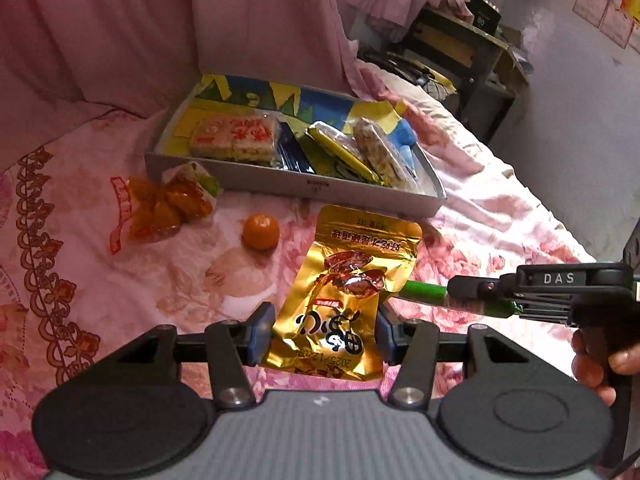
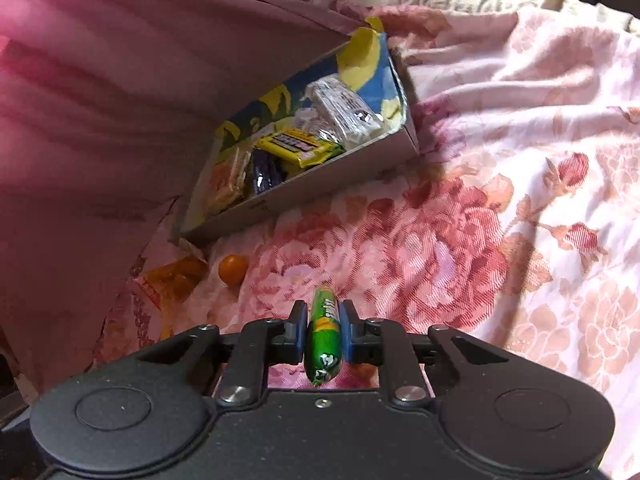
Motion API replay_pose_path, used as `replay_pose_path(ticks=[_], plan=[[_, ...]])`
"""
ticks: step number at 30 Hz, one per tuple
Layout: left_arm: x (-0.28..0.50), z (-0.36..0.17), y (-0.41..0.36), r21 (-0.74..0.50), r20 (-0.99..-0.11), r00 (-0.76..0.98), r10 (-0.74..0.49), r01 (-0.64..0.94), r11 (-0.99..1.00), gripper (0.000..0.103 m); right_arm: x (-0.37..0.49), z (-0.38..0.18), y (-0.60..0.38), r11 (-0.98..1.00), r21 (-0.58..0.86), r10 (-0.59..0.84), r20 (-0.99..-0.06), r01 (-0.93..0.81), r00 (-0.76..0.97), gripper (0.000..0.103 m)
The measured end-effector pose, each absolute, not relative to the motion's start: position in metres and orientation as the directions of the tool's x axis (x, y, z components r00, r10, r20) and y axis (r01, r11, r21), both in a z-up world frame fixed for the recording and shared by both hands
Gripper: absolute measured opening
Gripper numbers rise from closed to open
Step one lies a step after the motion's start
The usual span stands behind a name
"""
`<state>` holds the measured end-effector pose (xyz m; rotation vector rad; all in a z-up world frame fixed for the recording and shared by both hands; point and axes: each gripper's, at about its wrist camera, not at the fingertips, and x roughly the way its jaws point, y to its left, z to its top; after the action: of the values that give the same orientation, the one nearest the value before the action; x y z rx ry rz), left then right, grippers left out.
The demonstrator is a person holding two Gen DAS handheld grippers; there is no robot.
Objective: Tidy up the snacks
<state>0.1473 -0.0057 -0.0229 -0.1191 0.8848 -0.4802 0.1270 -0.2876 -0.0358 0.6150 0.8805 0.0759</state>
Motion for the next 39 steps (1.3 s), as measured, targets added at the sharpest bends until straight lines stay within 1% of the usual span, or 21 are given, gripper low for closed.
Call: replay_pose_path(ticks=[8, 17, 21, 27, 35, 39], plan=[[0.149, -0.022, -0.005, -0.295, -0.703, 0.553, -0.446, 0.344, 0.891, 0.056, 0.128, -0.036, -0.289, 0.817, 0.549, 0.319, -0.685, 0.176, 0.655, 0.019], [0.154, -0.018, -0.002, -0.302, -0.685, 0.582, -0.439, 0.322, 0.897, 0.056, 0.124, -0.028, -0.289, 0.795, 0.587, 0.346, -0.643, 0.151, 0.683, 0.019], [0.172, -0.011, -0.006, -0.299, -0.674, 0.597, -0.436, 0.319, 0.899, 0.056, 0.128, -0.020, -0.289, 0.775, 0.618, 0.363, -0.606, 0.132, 0.708, 0.019], [0.213, 0.003, -0.014, -0.289, -0.622, 0.655, -0.429, 0.317, 0.903, 0.056, 0.140, -0.009, -0.296, 0.735, 0.668, 0.383, -0.545, 0.111, 0.746, 0.019], [0.268, 0.000, -0.030, -0.274, -0.569, 0.714, -0.408, 0.304, 0.913, 0.056, 0.191, 0.008, -0.302, 0.709, 0.700, 0.368, -0.464, 0.079, 0.806, 0.019], [0.290, -0.004, -0.031, -0.255, -0.550, 0.740, -0.387, 0.292, 0.922, 0.056, 0.224, 0.008, -0.304, 0.718, 0.691, 0.338, -0.447, 0.080, 0.828, 0.019]])
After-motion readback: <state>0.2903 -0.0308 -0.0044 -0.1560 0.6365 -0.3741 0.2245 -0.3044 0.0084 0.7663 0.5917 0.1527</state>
